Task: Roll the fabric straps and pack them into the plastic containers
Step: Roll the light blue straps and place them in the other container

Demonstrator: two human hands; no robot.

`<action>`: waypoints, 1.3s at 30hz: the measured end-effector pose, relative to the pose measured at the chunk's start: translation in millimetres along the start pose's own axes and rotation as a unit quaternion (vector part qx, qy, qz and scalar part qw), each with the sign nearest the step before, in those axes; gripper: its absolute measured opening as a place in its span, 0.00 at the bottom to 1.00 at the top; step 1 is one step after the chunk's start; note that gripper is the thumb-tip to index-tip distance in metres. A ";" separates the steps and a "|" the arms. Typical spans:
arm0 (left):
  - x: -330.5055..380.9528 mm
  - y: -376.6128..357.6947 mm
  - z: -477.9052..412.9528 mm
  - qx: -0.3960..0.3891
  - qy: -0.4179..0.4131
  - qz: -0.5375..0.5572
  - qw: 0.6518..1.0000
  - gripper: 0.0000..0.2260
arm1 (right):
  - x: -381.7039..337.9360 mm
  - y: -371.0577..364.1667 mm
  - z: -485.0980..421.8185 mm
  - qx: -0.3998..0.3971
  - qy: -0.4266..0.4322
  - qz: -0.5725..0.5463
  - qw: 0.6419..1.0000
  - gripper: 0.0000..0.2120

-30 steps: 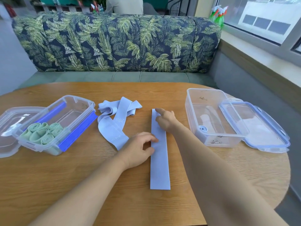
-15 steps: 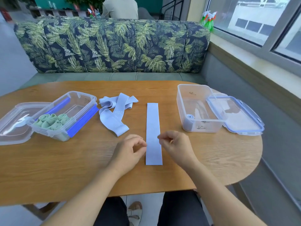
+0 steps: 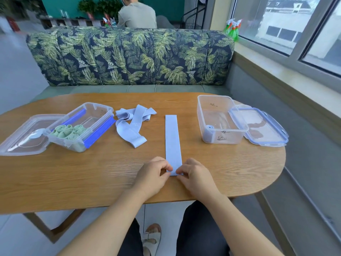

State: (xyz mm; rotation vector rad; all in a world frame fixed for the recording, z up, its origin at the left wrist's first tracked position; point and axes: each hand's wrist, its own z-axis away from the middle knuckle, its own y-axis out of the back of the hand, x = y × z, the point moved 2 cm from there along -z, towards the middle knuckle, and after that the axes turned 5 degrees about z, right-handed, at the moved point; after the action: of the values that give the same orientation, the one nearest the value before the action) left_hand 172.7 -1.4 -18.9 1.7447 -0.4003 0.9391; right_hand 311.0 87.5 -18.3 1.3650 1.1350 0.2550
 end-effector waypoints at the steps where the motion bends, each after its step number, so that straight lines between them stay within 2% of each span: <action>1: 0.0 -0.5 0.5 -0.006 0.000 -0.010 1.000 0.04 | 0.0 0.0 -1.0 0.002 0.002 0.012 1.000 0.06; 10: 7.5 -0.3 0.2 -0.003 0.026 -0.074 0.997 0.04 | -2.8 2.9 -6.0 -0.030 0.035 0.115 0.992 0.12; 19: 8.6 -4.3 -4.6 -0.032 0.027 -0.067 0.997 0.05 | 11.5 7.6 -7.1 -0.043 -0.014 0.054 0.998 0.09; 28: 11.3 -2.8 -1.6 -0.043 -0.026 -0.088 0.995 0.05 | 18.7 8.6 -11.9 -0.081 -0.033 0.006 0.996 0.08; 39: 15.9 -0.3 -10.7 -0.076 0.114 -0.085 0.987 0.07 | 19.2 11.9 -19.0 -0.106 -0.094 -0.014 0.990 0.12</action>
State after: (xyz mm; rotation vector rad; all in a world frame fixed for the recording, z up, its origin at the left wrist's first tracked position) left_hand 178.7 11.2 -5.8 1.4882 -0.1673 0.9461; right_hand 311.5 116.6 -13.7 1.1581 0.9416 0.2165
